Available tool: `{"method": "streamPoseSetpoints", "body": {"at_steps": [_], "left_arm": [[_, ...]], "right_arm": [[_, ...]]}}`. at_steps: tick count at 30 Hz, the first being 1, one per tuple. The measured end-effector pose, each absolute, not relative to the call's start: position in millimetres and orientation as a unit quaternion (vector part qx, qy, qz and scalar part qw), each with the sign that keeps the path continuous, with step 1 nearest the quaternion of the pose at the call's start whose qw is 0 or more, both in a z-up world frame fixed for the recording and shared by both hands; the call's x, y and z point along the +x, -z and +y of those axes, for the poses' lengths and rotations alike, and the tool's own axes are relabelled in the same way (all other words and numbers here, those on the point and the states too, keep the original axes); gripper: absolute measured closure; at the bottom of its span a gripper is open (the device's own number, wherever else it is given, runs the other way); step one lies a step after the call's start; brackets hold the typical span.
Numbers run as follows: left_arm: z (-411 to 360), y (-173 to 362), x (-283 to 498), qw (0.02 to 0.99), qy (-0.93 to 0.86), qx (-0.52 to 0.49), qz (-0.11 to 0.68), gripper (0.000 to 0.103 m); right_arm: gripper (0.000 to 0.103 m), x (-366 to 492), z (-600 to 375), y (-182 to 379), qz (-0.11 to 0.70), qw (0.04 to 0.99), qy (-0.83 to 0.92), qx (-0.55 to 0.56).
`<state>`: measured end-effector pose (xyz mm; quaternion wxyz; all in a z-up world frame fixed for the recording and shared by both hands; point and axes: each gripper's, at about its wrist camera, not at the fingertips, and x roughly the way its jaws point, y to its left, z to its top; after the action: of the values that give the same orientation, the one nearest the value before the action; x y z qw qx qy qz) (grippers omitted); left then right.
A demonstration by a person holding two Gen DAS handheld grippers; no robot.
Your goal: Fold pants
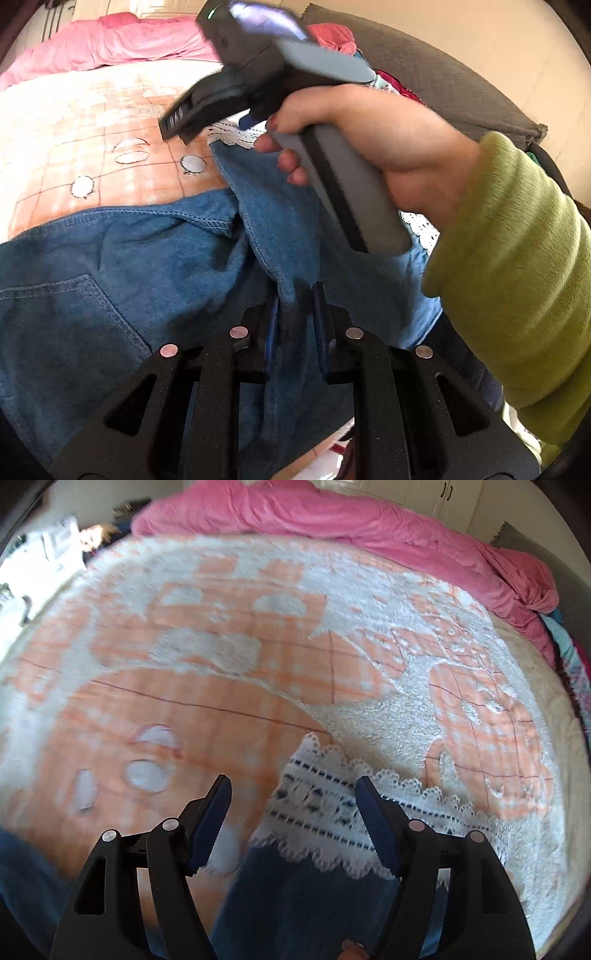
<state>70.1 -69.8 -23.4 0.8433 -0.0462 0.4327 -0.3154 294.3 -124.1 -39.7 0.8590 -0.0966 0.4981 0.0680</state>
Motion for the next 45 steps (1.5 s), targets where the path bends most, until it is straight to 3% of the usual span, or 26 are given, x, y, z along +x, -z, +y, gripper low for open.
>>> {"method": "streamPoseSetpoints", "body": {"at_steps": [1,2,4,13,16,18,20,32,35,37,38,42,44,45], "left_arm": [[-68.4,23.7,70.6,0.845,0.312,-0.048,0.432,0.093],[-67.0,23.9,71.3,0.846,0.308,-0.047,0.433,0.093],[-64.9,23.9,72.4,0.849,0.301,-0.042,0.432,0.092],[-67.2,22.7,67.0,0.852,0.297,-0.030,0.430,0.079],[-69.9,25.2,67.5,0.855,0.294,-0.016,0.428,0.080],[-73.7,23.7,68.7,0.857,0.291,-0.006,0.425,0.091],[-74.6,21.2,65.9,0.862,0.289,0.011,0.417,0.094],[-86.7,19.4,53.8,0.859,0.312,0.071,0.399,0.092],[-89.4,24.7,54.3,0.855,0.308,0.078,0.410,0.093],[-89.5,26.4,54.6,0.852,0.309,0.078,0.415,0.095],[-89.8,26.6,54.2,0.852,0.310,0.078,0.415,0.096],[-91.7,27.1,52.2,0.849,0.317,0.084,0.414,0.100],[-92.1,24.6,49.7,0.850,0.321,0.085,0.409,0.101],[-92.6,22.7,47.9,0.849,0.326,0.087,0.407,0.102]], "right_arm": [[0.059,296.9,-126.0,43.7,0.500,0.858,-0.066,-0.093],[0.064,299.2,-131.5,46.8,0.501,0.859,-0.067,-0.081],[0.091,297.6,-141.1,43.9,0.492,0.865,-0.079,-0.062],[0.095,228.0,-232.5,-11.4,0.425,0.896,-0.110,0.062],[0.095,191.0,-275.0,-25.9,0.402,0.906,-0.092,0.100],[0.095,171.9,-295.0,-30.3,0.395,0.906,-0.086,0.123],[0.095,149.0,-316.2,-33.1,0.387,0.908,-0.079,0.142],[0.095,35.1,-372.4,8.6,0.419,0.876,-0.070,0.228],[0.087,28.4,-374.6,21.9,0.435,0.867,-0.072,0.230],[0.070,25.2,-377.5,26.1,0.438,0.866,-0.064,0.232],[0.069,24.3,-379.5,28.6,0.438,0.865,-0.062,0.237],[0.070,26.9,-390.2,34.1,0.433,0.862,-0.055,0.259],[0.088,28.6,-394.1,35.2,0.433,0.861,-0.054,0.263],[0.090,27.0,-394.4,33.5,0.432,0.862,-0.057,0.260]]}}
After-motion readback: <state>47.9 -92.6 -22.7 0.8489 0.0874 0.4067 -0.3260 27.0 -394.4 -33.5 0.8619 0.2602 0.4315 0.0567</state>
